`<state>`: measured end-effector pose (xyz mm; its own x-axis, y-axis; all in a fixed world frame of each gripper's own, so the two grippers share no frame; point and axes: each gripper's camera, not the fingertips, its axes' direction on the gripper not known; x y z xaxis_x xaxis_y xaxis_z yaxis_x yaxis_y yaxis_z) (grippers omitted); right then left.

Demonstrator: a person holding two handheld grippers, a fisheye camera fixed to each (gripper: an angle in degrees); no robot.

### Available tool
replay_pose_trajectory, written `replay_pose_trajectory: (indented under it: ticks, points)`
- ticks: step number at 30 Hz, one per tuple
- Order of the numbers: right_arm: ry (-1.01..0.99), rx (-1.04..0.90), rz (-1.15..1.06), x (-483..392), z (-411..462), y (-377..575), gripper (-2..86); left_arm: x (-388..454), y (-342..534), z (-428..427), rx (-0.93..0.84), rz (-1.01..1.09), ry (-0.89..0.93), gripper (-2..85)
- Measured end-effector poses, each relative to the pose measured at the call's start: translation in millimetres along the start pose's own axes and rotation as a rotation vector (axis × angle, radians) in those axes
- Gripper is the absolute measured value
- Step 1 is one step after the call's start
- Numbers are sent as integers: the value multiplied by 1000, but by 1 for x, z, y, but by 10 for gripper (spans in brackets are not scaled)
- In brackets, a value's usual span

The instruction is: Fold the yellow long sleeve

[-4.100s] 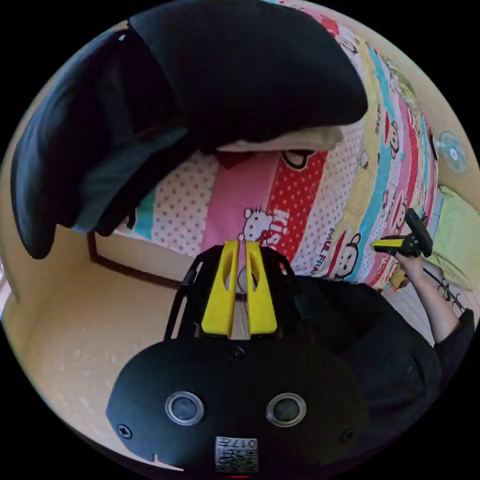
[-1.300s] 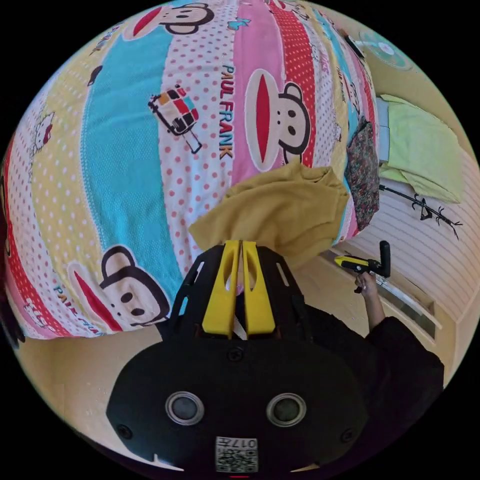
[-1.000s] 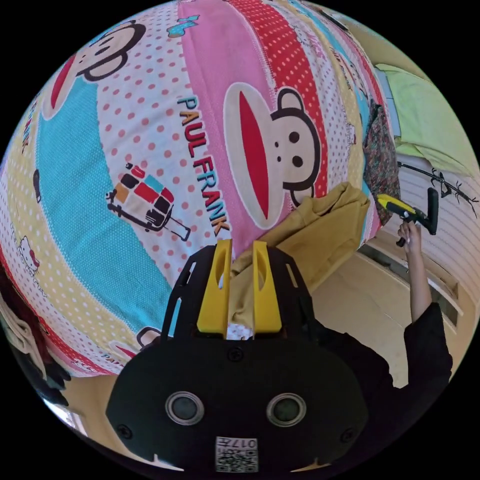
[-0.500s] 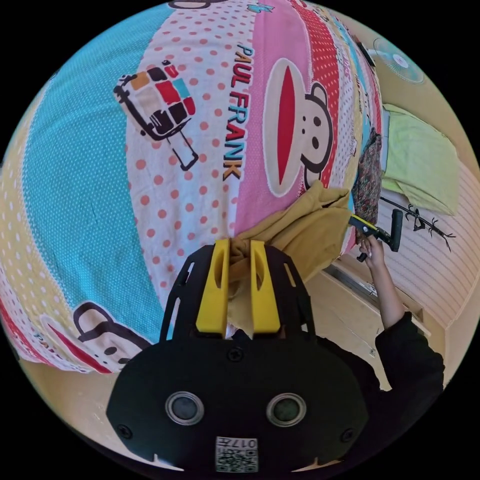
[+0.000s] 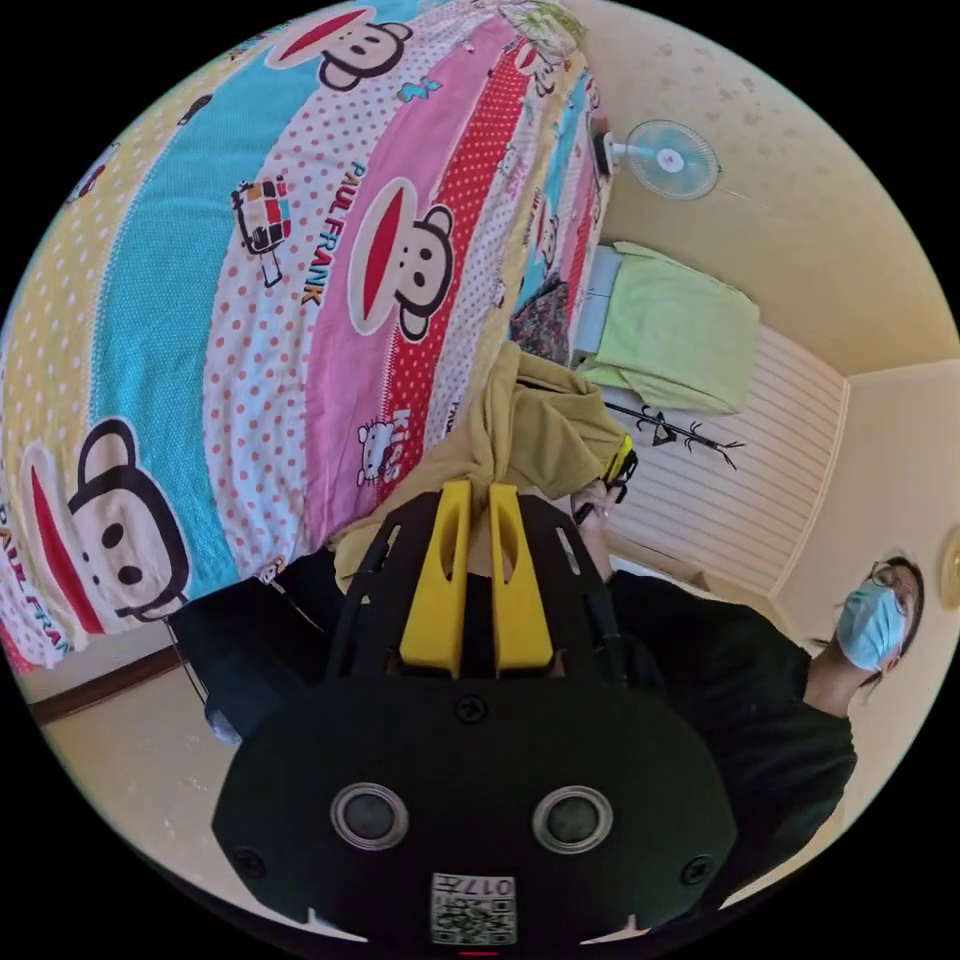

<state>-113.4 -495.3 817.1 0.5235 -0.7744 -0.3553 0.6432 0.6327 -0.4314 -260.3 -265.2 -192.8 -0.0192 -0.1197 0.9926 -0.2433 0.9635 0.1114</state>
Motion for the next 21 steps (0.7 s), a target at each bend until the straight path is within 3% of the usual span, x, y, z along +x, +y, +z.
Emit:
replay_pose_trajectory:
  ticks: [4, 10, 12, 17, 21]
  points:
    - [-247, 154, -189, -60, -25, 5, 34, 70, 46, -55, 123, 87, 124, 39]
    - [-578, 135, -638, -192, -22, -26, 32, 246, 115, -133, 340, 489, 233, 38]
    - [-599, 143, -734, -236, -22, -34, 32, 305, 145, -155, 445, 643, 334, 38]
    - [-428, 80, -879, -351, -4, -53, 33, 394, 195, -174, 623, 827, 375, 37]
    - [-535, 36, -1001, -391, 11, -38, 32, 440, 248, -180, 756, 987, 393, 38]
